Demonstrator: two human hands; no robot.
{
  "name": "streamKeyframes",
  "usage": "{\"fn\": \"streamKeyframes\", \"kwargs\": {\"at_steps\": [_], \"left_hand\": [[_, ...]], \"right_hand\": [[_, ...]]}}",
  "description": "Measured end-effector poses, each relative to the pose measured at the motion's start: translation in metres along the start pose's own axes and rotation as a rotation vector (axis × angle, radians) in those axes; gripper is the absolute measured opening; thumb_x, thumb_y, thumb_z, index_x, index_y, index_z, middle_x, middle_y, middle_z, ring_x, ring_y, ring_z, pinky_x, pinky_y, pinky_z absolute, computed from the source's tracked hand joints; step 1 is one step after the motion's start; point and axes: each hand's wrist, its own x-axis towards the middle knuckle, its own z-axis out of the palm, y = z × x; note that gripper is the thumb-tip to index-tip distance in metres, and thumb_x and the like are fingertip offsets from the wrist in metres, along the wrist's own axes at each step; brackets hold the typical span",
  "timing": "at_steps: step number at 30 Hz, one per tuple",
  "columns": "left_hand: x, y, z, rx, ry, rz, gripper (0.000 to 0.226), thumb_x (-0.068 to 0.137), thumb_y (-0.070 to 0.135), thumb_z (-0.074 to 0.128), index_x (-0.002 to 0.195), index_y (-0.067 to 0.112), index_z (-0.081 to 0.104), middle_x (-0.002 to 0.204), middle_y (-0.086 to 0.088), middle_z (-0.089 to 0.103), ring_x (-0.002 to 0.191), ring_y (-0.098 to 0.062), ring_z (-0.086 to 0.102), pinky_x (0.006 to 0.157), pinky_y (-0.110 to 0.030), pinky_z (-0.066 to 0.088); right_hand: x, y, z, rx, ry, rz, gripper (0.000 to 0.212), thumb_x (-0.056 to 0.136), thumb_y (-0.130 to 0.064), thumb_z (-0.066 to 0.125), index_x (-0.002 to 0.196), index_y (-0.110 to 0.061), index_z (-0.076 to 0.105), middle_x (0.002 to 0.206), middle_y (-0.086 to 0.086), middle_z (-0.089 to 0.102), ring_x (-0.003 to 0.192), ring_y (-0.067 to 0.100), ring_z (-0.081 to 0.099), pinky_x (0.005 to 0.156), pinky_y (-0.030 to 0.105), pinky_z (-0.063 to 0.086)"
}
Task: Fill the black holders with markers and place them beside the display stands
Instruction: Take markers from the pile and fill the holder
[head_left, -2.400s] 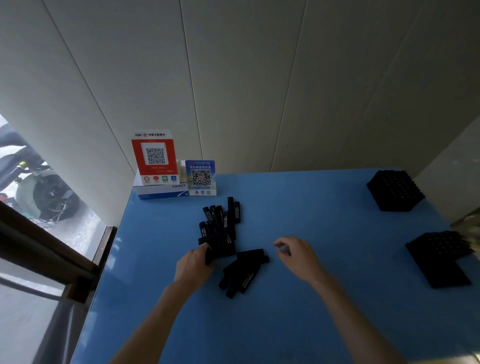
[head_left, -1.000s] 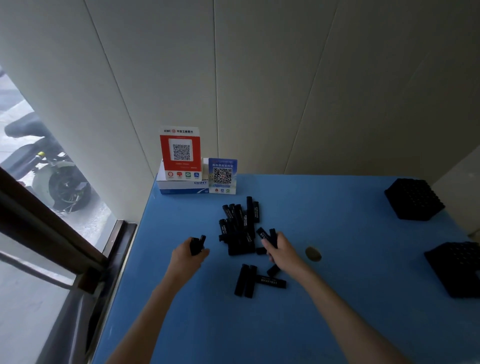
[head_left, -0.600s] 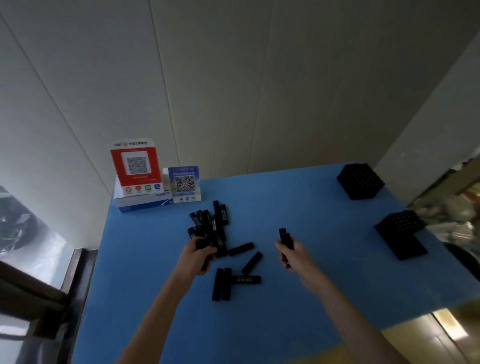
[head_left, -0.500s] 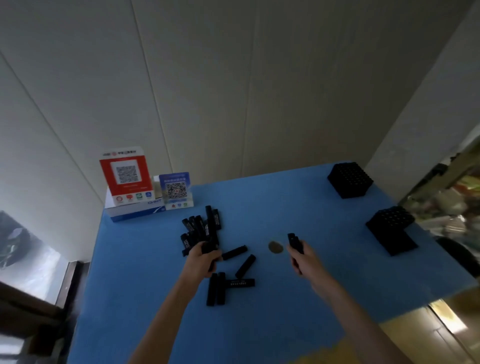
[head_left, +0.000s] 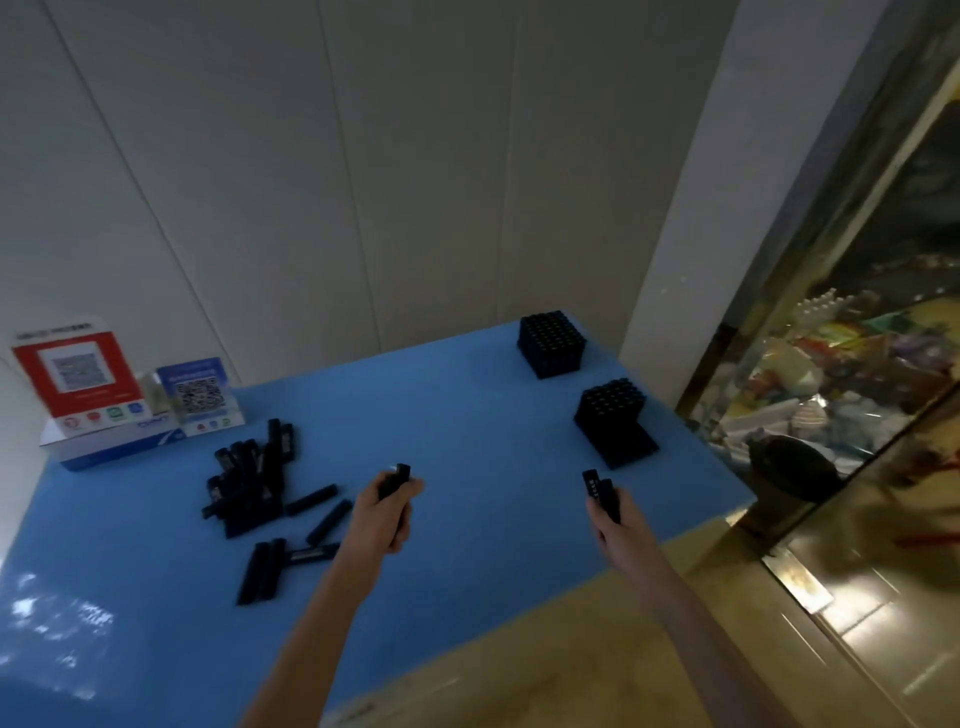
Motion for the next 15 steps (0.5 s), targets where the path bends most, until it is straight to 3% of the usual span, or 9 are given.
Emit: {"fn": "streamKeyframes", "kwargs": {"at_steps": [4, 9, 12, 15], "left_hand": [[-0.019, -0.001, 0.066, -0.043, 0.025, -0.009, 0.022, 0.094, 0.015, 0.065, 0.084, 0.009, 0.046, 0.054, -0.004, 0.042, 0.037, -0.015, 0.038, 0.040, -0.025, 0.028], [-0.036, -0.001, 0.130, -0.034, 0.037, 0.001, 0.004, 0.095, 0.008, 0.063, 0.092, 0.005, 0.062, 0.056, -0.006, 0.053, 0.044, -0.021, 0.054, 0.042, -0.029, 0.043], [-0.033, -0.005, 0.157, 0.045, 0.012, 0.008, 0.004, 0.096, 0.004, 0.061, 0.099, 0.004, 0.063, 0.056, -0.007, 0.054, 0.044, -0.020, 0.054, 0.041, -0.027, 0.039], [-0.023, -0.006, 0.180, 0.051, 0.002, 0.000, 0.003, 0.096, 0.005, 0.063, 0.094, 0.007, 0.065, 0.057, -0.007, 0.047, 0.040, -0.015, 0.039, 0.040, -0.024, 0.030]], "right_hand": [[-0.006, 0.017, -0.066, 0.023, 0.017, 0.041, 0.021, 0.103, -0.029, 0.049, 0.089, -0.013, 0.044, 0.062, -0.001, 0.042, 0.042, 0.006, 0.035, 0.043, 0.023, 0.032], [-0.008, 0.027, -0.123, 0.091, 0.021, 0.047, 0.022, 0.103, -0.027, 0.049, 0.099, -0.006, 0.050, 0.065, 0.000, 0.052, 0.044, 0.011, 0.039, 0.041, 0.025, 0.031], [-0.002, 0.027, -0.143, 0.097, -0.003, 0.011, 0.023, 0.102, -0.029, 0.049, 0.098, -0.006, 0.050, 0.066, 0.002, 0.051, 0.045, 0.011, 0.038, 0.041, 0.026, 0.031], [0.018, 0.028, -0.153, 0.069, -0.019, 0.011, 0.022, 0.102, -0.029, 0.049, 0.102, -0.007, 0.052, 0.067, 0.000, 0.053, 0.045, 0.008, 0.040, 0.043, 0.022, 0.032]]}}
